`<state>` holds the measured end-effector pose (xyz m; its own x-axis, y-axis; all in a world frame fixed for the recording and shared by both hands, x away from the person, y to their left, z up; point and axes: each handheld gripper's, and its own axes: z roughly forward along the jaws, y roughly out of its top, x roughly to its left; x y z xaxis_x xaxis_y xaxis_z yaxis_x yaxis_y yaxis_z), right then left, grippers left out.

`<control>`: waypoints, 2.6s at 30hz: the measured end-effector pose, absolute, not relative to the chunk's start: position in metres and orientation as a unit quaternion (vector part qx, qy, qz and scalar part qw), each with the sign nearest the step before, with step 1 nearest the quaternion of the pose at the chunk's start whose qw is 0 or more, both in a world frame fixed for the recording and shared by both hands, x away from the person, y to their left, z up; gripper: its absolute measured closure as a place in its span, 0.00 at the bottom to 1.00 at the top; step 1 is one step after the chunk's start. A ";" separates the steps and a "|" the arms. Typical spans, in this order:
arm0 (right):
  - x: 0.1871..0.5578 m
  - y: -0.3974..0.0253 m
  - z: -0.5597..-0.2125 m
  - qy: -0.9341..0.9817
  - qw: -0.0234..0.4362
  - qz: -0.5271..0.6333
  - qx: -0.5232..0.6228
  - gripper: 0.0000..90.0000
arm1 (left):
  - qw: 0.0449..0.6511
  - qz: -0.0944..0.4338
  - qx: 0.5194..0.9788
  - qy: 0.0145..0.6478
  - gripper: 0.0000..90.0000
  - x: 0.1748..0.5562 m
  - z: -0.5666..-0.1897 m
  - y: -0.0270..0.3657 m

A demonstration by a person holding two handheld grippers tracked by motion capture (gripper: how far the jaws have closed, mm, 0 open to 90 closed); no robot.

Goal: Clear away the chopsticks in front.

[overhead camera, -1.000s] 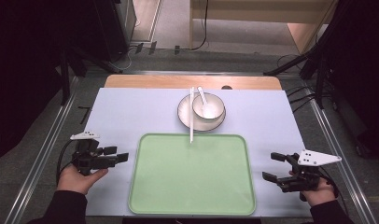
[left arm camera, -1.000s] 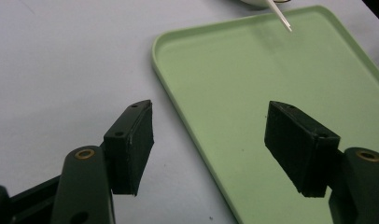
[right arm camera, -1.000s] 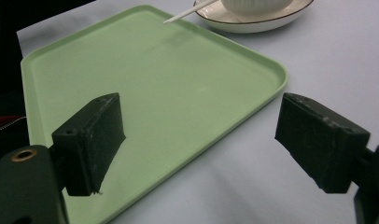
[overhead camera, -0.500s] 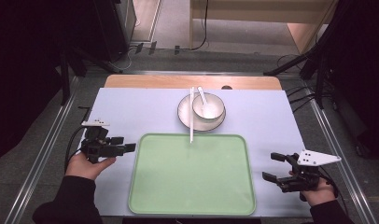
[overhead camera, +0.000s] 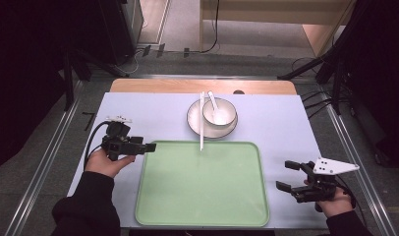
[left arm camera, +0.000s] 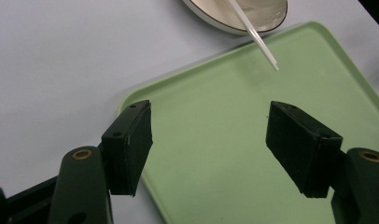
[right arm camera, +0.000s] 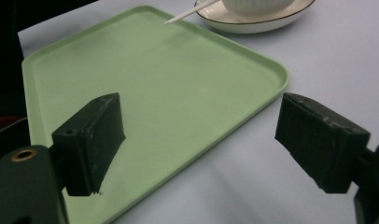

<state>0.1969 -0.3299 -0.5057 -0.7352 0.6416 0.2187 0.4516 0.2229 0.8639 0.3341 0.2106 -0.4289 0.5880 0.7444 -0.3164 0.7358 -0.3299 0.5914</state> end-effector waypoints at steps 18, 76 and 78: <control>0.197 -0.330 -0.505 0.776 0.093 0.514 0.354 0.18 | 0.350 0.007 0.826 0.443 0.36 0.369 -0.430 0.170; 0.197 -0.331 -0.504 0.780 0.099 0.511 0.348 0.18 | 0.289 0.029 0.816 0.499 0.82 0.432 -0.486 0.052; 0.197 -0.331 -0.504 0.780 0.098 0.511 0.348 0.18 | 0.288 0.026 0.807 0.515 0.84 0.437 -0.490 0.052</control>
